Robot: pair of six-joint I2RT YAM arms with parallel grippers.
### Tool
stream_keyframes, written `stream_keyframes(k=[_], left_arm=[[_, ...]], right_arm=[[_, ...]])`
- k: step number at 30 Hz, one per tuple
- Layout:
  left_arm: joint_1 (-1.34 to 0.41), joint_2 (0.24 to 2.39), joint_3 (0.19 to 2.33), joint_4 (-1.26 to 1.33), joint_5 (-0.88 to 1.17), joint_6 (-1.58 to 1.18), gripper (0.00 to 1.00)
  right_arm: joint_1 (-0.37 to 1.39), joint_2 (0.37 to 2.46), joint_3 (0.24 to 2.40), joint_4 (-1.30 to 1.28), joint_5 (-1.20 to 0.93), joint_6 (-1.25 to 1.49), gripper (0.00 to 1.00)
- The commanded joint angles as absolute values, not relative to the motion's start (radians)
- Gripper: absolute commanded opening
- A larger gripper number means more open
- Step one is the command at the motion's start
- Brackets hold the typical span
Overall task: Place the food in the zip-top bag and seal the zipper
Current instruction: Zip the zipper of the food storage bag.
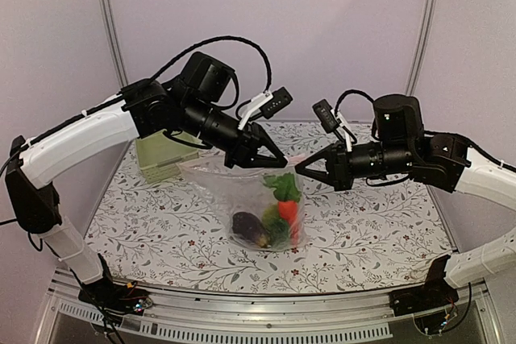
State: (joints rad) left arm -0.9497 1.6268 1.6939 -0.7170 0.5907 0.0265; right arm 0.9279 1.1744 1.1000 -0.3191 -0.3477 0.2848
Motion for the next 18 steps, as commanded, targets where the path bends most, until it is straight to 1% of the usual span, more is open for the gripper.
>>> stream_keyframes(k=[1, 18], left_arm=[[-0.919, 1.562, 1.672, -0.815, 0.588, 0.038, 0.0], [-0.908, 1.552, 1.664, -0.824, 0.581, 0.043, 0.0]], right_arm=[[0.89, 1.127, 1.075, -0.357, -0.243, 0.31, 0.0], [0.862, 1.088, 1.046, -0.347, -0.148, 0.334, 0.0]])
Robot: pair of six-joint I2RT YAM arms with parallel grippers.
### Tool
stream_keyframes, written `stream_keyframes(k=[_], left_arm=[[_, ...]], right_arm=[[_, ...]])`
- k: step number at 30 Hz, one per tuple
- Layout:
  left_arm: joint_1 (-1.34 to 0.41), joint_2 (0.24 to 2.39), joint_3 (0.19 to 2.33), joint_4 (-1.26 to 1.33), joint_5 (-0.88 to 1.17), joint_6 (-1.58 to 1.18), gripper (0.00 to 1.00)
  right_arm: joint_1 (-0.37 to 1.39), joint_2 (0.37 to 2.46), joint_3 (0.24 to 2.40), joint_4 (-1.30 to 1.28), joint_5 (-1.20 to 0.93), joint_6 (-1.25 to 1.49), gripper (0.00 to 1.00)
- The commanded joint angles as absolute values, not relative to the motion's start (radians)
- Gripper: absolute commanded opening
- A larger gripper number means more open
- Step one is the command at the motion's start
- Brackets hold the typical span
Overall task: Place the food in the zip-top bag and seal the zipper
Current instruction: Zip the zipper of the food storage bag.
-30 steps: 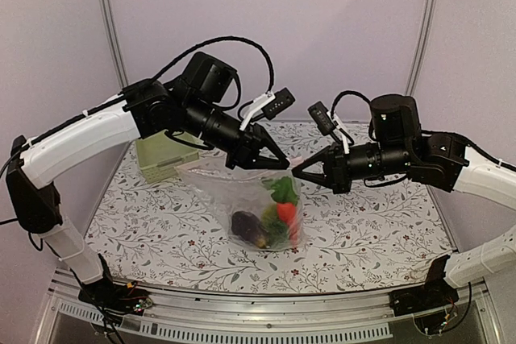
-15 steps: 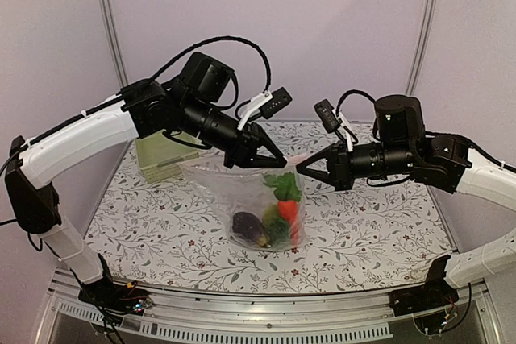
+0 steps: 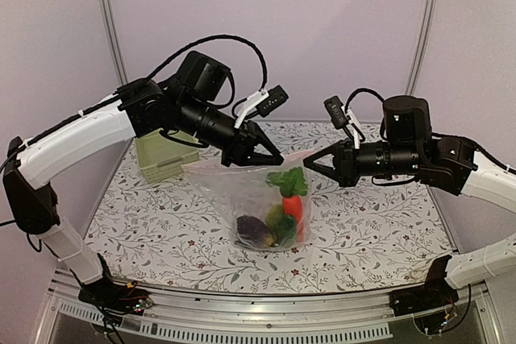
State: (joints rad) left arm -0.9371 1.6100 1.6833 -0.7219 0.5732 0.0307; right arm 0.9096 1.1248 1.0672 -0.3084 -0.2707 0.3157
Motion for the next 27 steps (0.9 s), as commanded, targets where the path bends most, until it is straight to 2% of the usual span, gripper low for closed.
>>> stream_keyframes(k=[1, 27], left_arm=[[-0.908, 1.55, 1.664, -0.827, 0.58, 0.043, 0.0], [-0.896, 1.51, 1.64, -0.842, 0.558, 0.046, 0.0]], right_arm=[[0.86, 1.088, 1.045, -0.348, -0.144, 0.337, 0.0], [0.756, 1.052, 1.01, -0.365, -0.005, 0.413, 0.0]])
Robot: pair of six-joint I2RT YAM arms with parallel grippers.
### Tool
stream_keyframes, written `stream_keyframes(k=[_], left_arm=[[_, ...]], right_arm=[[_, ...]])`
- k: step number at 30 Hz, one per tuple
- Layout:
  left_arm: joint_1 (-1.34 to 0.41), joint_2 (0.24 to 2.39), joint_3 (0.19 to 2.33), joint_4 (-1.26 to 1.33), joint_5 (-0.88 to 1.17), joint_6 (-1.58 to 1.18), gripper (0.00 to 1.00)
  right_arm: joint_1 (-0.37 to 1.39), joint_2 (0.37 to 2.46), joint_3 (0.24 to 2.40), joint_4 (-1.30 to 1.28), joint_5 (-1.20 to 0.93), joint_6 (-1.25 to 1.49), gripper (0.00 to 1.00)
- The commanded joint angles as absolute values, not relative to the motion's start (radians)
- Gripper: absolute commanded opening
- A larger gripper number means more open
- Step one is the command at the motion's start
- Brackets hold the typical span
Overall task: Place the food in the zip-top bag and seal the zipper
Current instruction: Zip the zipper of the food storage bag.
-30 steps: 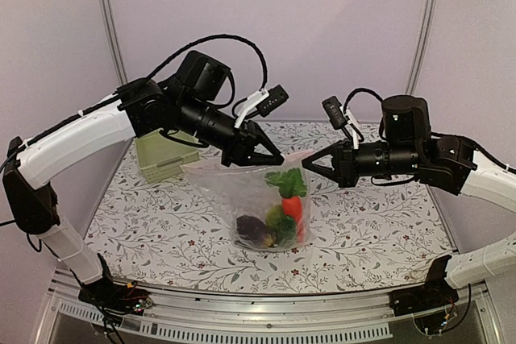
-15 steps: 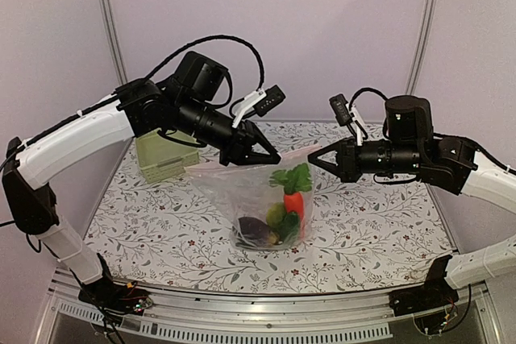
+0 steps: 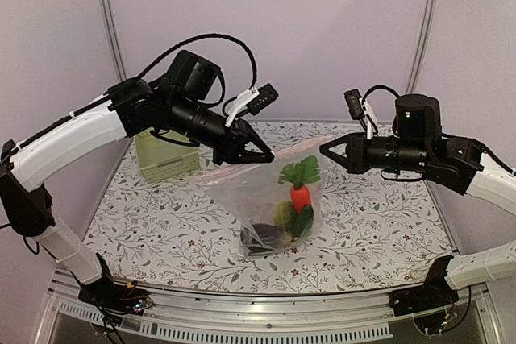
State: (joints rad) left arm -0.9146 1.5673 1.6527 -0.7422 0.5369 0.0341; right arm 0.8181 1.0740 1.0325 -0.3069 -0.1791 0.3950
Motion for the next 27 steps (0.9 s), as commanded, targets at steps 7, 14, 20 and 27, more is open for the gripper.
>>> stream_keyframes(k=[7, 14, 20, 27], left_arm=[[-0.894, 1.49, 1.629, -0.851, 0.545, 0.045, 0.0], [-0.892, 1.472, 1.611, -0.856, 0.536, 0.046, 0.0], [-0.887, 1.458, 1.602, -0.857, 0.529, 0.046, 0.0], [-0.878, 1.443, 1.592, -0.863, 0.517, 0.051, 0.0]], right_arm=[[0.721, 1.053, 1.011, -0.383, 0.035, 0.421, 0.0], [0.695, 1.054, 1.01, -0.401, 0.074, 0.432, 0.0], [0.675, 1.046, 1.015, -0.421, 0.104, 0.434, 0.0], [0.635, 1.031, 1.021, -0.447, 0.116, 0.428, 0.0]])
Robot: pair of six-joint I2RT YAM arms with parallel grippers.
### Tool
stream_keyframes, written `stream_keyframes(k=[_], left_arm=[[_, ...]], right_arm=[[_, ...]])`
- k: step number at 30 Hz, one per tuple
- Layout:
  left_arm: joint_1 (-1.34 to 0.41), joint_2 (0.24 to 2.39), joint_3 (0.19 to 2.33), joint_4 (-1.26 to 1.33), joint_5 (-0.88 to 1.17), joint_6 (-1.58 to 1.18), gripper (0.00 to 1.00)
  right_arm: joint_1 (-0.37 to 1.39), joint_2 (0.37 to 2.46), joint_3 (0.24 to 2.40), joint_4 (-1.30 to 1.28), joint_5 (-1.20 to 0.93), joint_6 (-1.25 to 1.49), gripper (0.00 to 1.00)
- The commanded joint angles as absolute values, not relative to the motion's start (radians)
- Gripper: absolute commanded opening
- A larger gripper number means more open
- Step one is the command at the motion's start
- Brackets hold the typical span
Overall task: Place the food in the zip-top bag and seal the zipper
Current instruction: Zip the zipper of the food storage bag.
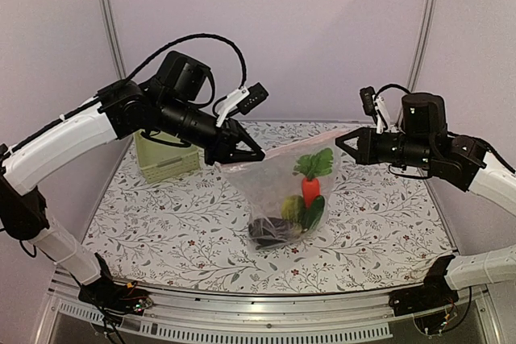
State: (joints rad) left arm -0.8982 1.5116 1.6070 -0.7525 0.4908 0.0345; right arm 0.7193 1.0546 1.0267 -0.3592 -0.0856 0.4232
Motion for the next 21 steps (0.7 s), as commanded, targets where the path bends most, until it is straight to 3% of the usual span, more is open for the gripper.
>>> stream_keyframes(k=[1, 21], left_arm=[[-0.878, 1.44, 1.59, -0.865, 0.516, 0.051, 0.0], [-0.849, 1.386, 1.546, -0.872, 0.499, 0.048, 0.0]], right_arm=[[0.628, 1.029, 1.021, -0.449, 0.117, 0.428, 0.0], [0.538, 1.028, 1.045, -0.486, 0.124, 0.429, 0.0]])
